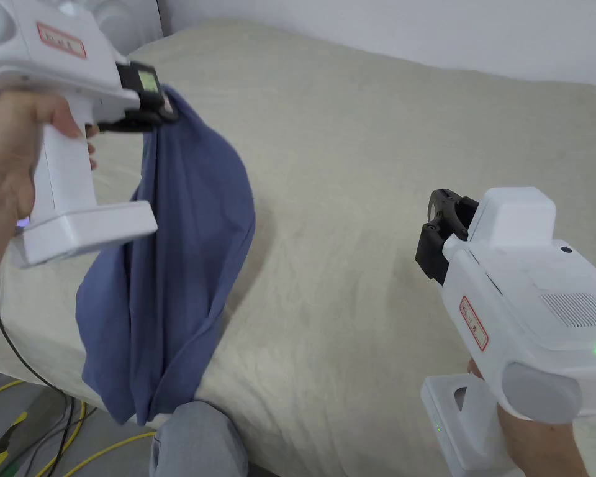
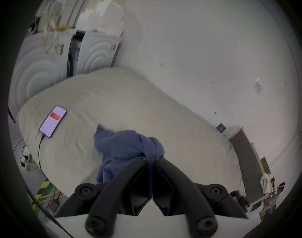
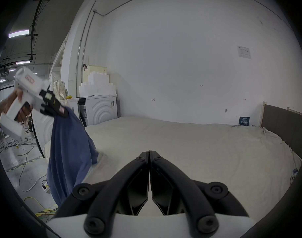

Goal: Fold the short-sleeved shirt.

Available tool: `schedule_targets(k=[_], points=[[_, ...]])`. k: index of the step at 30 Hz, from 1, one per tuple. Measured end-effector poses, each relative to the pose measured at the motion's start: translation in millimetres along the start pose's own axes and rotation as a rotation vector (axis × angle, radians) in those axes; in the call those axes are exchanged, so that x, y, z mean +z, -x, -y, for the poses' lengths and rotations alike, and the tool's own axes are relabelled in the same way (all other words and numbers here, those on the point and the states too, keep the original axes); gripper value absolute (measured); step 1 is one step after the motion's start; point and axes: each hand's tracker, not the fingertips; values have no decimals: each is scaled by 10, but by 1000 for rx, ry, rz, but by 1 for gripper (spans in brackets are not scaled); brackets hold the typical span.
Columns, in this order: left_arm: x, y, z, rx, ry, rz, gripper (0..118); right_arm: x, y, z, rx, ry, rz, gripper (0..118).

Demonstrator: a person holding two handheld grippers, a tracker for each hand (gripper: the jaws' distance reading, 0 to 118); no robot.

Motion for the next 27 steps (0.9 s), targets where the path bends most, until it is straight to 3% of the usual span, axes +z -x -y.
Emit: schedule_targets(k=[6,12,19,27], points=[[327,-678,-420,-60,-115,93,0,244,-165,-59,-15,-40,47,0],[213,-1484,-665,-147,-141,157,0,477,-487,-116,-24,-68,138,0],[-181,-2370,-704,-216,-121,254,0,817,-970,-199,-50,-102,299,0],[-1060,-3017,-126,-312,3,272,0,1118,-1432,-104,-92,-97,445,0]])
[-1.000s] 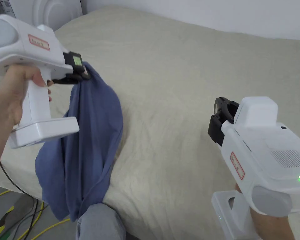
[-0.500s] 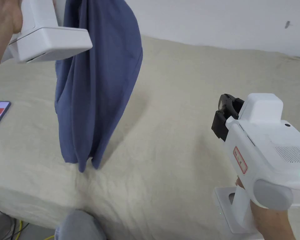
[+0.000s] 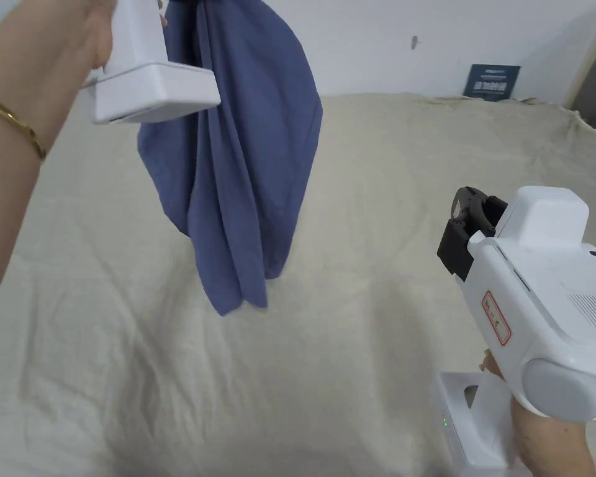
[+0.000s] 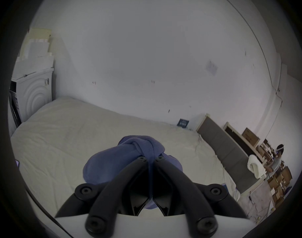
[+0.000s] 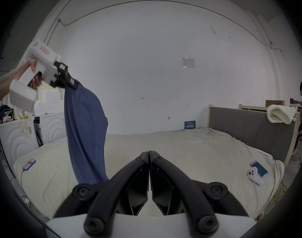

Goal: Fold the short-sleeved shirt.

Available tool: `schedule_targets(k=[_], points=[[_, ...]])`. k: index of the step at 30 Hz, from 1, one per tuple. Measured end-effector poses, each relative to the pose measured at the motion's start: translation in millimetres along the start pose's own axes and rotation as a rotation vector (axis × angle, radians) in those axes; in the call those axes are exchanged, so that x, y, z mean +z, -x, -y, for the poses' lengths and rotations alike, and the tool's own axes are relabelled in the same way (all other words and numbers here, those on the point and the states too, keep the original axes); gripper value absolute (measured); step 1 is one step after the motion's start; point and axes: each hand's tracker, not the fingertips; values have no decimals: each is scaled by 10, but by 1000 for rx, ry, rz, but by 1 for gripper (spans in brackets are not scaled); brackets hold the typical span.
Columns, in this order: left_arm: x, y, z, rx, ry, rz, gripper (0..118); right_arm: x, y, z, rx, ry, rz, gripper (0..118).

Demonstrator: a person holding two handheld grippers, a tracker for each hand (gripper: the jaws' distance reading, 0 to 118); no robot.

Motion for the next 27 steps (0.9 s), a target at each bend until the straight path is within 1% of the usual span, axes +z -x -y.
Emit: schedule_targets(k=[4,8,10,12,14,18,23,24,26,27], points=[[-616,-117,496,-41,122,-20,0,29,-162,100,7,28,42,0],[-1231,-127,1163,-88,299,-48,0,26,-276,210,-5,63,80,0],[-1220,-335,1463,-107,391,-64,0,12,-316,261,-13,78,96,0],[-1461,-275,1850,-111,486,-89,0,-11,-345,306,-9,97,106,0],[-1630,-222,2165,-156,558,-119,0,-32,-355,342,-1,113,118,0],[-1837,-133,2655,-201,645,-180,0,-127,-399,428,-2,148,128,0],[-1886,-36,2893,-192,670,-200,0,-247,-375,494,-8,177,130,0],[-1884,-18,2909,-184,664,-203,11,-267,-358,501,-10,180,128,0],[-1864,5,2835,-163,646,-189,23,-297,-319,501,-9,185,122,0],[-1836,14,2802,-149,643,-173,41,-310,-297,496,-7,187,115,0]])
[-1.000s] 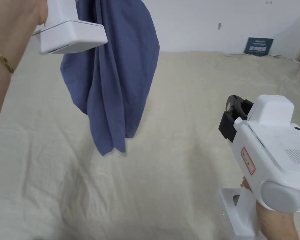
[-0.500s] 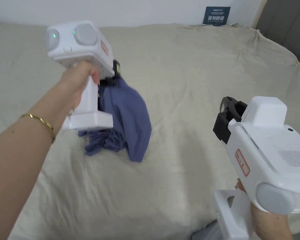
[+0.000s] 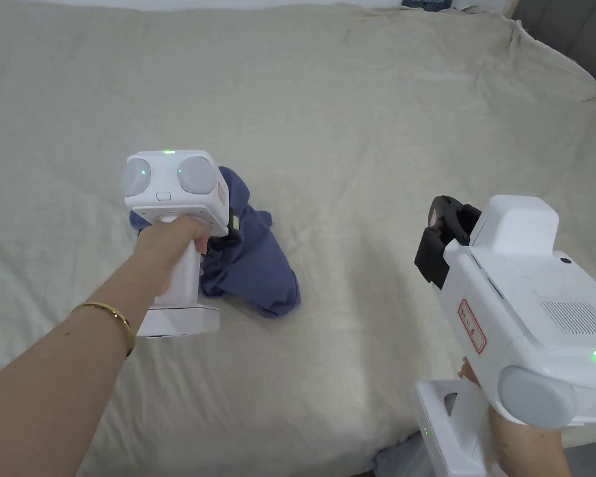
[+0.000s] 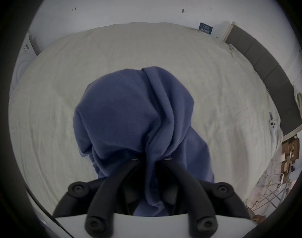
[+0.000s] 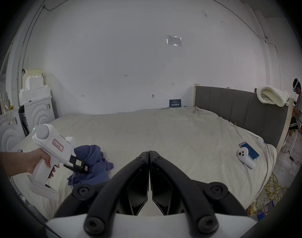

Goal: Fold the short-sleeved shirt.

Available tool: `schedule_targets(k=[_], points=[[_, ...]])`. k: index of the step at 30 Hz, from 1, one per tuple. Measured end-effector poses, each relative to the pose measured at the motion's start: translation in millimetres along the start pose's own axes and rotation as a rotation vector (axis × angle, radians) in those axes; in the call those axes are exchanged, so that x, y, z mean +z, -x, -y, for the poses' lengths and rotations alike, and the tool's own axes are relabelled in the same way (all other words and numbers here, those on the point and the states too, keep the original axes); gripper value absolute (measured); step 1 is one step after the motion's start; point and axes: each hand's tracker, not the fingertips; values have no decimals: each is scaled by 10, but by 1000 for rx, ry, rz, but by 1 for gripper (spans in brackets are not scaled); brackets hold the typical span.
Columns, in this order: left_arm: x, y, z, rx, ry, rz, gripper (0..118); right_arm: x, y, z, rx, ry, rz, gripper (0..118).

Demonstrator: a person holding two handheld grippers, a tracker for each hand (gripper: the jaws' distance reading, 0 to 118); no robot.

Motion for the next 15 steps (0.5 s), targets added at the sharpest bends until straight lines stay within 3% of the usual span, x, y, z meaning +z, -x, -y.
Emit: schedule_targets(k=[3,4,7,11,15], points=[[258,66,-57,58,-79,114,108,4,79,-40,15,-8,-20,0],[356,81,-55,53,-113,143,118,3,106,-57,22,-12,-25,0],[791,138,-31,25,-337,156,118,8,189,-113,39,-27,-44,0],[1285,307,-54,57,-489,130,118,0,290,-167,39,-45,-69,0],[1675,495,62,32,-662,-2,118,-17,390,-231,45,-63,-90,0]])
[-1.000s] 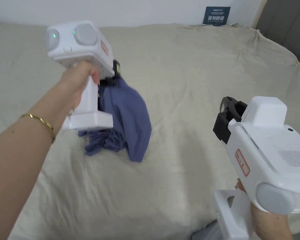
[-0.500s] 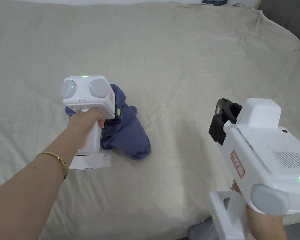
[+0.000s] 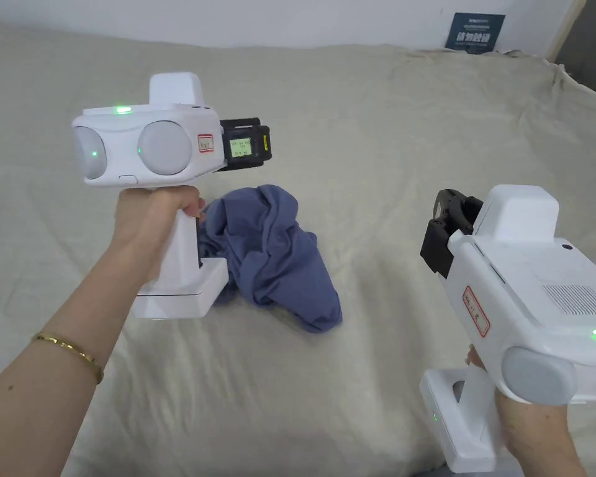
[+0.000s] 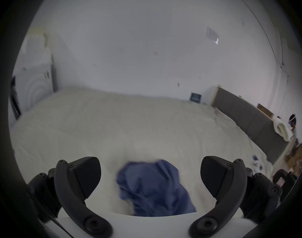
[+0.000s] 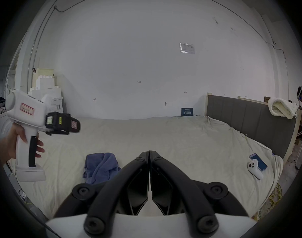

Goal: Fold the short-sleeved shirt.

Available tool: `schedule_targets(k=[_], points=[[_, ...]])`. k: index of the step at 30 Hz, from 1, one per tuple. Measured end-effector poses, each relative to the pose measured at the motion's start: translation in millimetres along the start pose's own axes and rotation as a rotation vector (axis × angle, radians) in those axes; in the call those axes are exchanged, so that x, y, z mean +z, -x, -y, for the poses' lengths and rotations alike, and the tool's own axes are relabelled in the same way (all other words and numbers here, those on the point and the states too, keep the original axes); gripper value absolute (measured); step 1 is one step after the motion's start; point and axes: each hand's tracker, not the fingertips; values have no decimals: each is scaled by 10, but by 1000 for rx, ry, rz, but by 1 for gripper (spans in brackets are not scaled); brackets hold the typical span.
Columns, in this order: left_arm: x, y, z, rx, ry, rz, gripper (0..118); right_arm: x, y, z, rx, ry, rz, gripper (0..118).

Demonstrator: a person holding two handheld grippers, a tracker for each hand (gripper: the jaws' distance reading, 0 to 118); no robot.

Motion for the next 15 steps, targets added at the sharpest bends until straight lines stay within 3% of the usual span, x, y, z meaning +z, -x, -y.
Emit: schedule_targets(k=[3,9,11,13,15], points=[[261,133,39,-71,-134,-101,118,-32,73,-45,10,-16,-18,0],[532,385,389,-178,-226,-208,114,-86,160,-62,16,-34,-30,0],[595,448,507,-173,-219,-209,99,-74,183,-57,21,-37,-31,0],[640,490,653,-172,-222,-209,61,-66,198,-45,24,-40,-34,0],[674,520,770,-173,-220,-226,37,-59,221,-25,29,-41,-35,0]])
